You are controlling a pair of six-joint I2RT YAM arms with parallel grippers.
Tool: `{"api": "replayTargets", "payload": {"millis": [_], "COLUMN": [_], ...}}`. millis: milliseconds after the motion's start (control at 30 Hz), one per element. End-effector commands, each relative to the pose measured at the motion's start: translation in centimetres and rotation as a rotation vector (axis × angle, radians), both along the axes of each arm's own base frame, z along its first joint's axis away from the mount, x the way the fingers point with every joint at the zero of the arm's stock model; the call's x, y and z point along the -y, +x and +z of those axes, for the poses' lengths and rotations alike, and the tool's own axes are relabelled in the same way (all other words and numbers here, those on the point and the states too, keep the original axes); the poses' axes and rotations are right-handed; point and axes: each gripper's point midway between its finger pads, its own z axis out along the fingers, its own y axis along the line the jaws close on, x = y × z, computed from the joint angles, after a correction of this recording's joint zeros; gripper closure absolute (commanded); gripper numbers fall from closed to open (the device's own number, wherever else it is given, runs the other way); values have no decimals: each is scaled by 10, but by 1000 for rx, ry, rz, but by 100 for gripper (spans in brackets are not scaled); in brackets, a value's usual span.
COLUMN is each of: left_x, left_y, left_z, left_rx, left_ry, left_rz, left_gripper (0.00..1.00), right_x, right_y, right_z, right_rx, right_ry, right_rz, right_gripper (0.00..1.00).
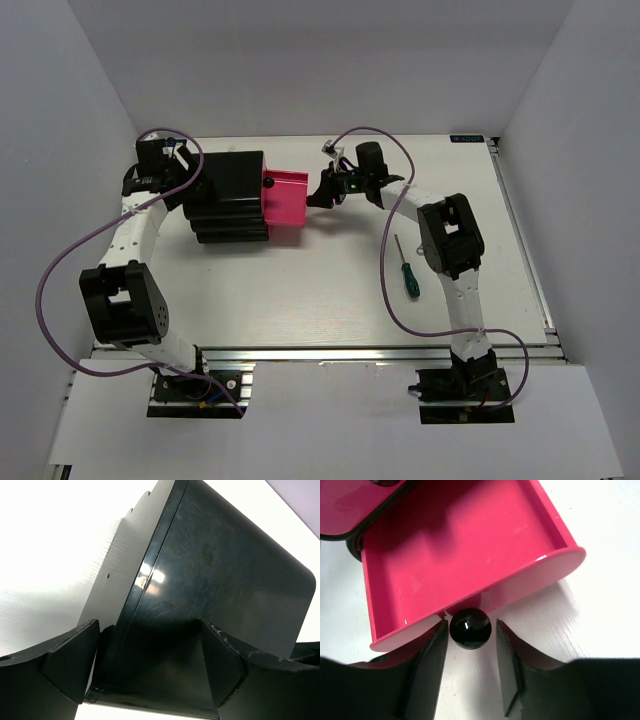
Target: Sort the tools into containers
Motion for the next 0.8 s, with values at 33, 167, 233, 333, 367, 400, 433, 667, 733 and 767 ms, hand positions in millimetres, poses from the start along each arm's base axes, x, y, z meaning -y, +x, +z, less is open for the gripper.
{"api": "replayTargets", "payload": {"millis": [33,167,233,333,367,400,433,667,733,767], "left_x": [2,-14,-19,-27,-26,-27,-24,55,107,126], "left_y": [-27,-35,-40,-44,-45,-45,-44,-34,-34,-36], "left_z": [-4,21,36,50,60,66,71,122,129,129], "left_rx": [-79,-19,23,73,103,128,144,304,336,347], "left_ry": [23,71,80,89,85,88,86,60,29,24], "left_rz": [9,113,153,215,224,233,228,7,-147,-216], "left_gripper": [10,10,10,12,12,14,16,92,97,97], "right_x": [11,24,35,53,58,65,70,127,154,163], "right_y": [12,12,12,11,9,4,4,-10,-26,-37], "right_z": [35,48,48,57,64,60,62,76,54,54], "right_rx": [80,77,82,113,135,125,136,196,104,74], "right_ry": [9,-1,-17,-48,-52,-82,-99,-357,-488,-513], "right_rz": [-32,-46,-56,-72,-75,-74,-82,-282,-349,-367], "right_gripper": [44,37,36,36,36,36,36,74,88,92]}}
